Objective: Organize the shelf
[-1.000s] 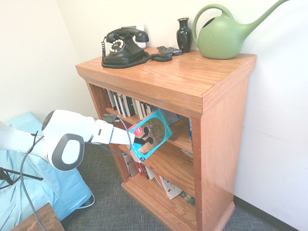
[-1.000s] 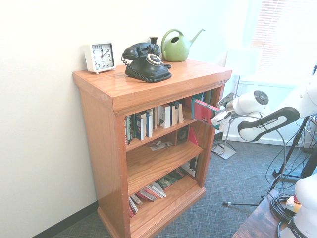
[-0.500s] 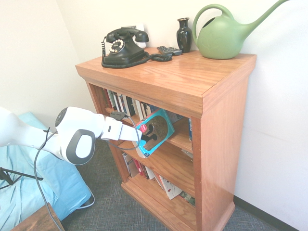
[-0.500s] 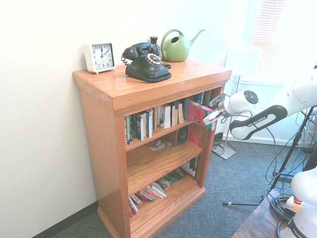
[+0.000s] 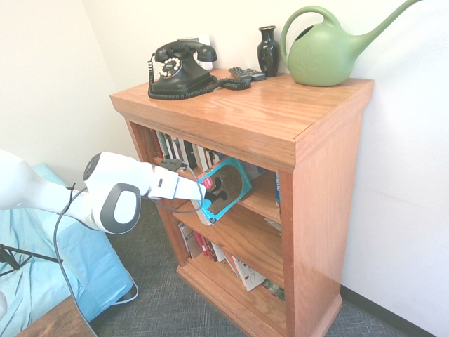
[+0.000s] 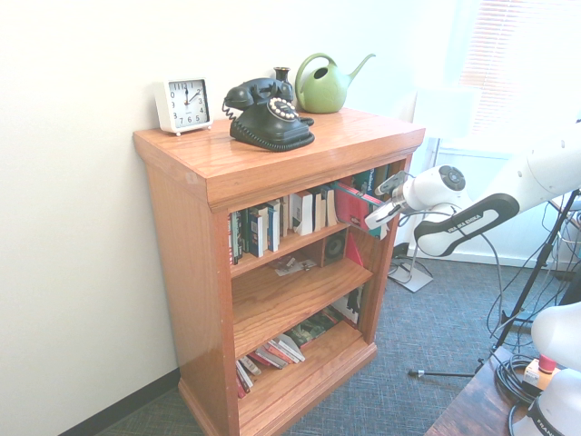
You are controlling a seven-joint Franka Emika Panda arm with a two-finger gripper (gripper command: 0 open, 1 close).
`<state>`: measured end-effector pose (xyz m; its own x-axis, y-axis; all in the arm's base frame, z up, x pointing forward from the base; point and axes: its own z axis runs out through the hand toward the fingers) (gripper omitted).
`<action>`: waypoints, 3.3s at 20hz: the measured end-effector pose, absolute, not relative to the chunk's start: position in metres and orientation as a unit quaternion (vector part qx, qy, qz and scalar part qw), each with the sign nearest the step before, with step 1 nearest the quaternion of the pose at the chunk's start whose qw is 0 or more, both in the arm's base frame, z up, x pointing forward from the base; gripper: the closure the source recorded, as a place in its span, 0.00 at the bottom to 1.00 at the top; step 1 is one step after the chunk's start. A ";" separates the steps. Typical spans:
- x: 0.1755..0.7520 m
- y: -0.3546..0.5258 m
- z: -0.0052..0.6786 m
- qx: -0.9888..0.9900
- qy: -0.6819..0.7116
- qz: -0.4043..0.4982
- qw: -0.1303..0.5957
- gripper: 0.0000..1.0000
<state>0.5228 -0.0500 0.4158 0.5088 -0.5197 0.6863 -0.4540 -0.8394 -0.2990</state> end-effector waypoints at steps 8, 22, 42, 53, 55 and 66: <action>0.536 -0.040 0.410 -0.868 0.279 -0.411 0.029 1.00; 0.584 -0.046 0.384 -0.861 0.290 -0.417 0.024 1.00; 0.617 -0.030 0.404 -0.847 0.315 -0.427 0.037 1.00; 0.616 -0.040 0.411 -0.850 0.315 -0.421 0.036 0.00; 0.616 -0.040 0.412 -0.850 0.314 -0.421 0.037 0.00; 0.607 -0.041 0.419 -0.847 0.304 -0.432 0.048 0.00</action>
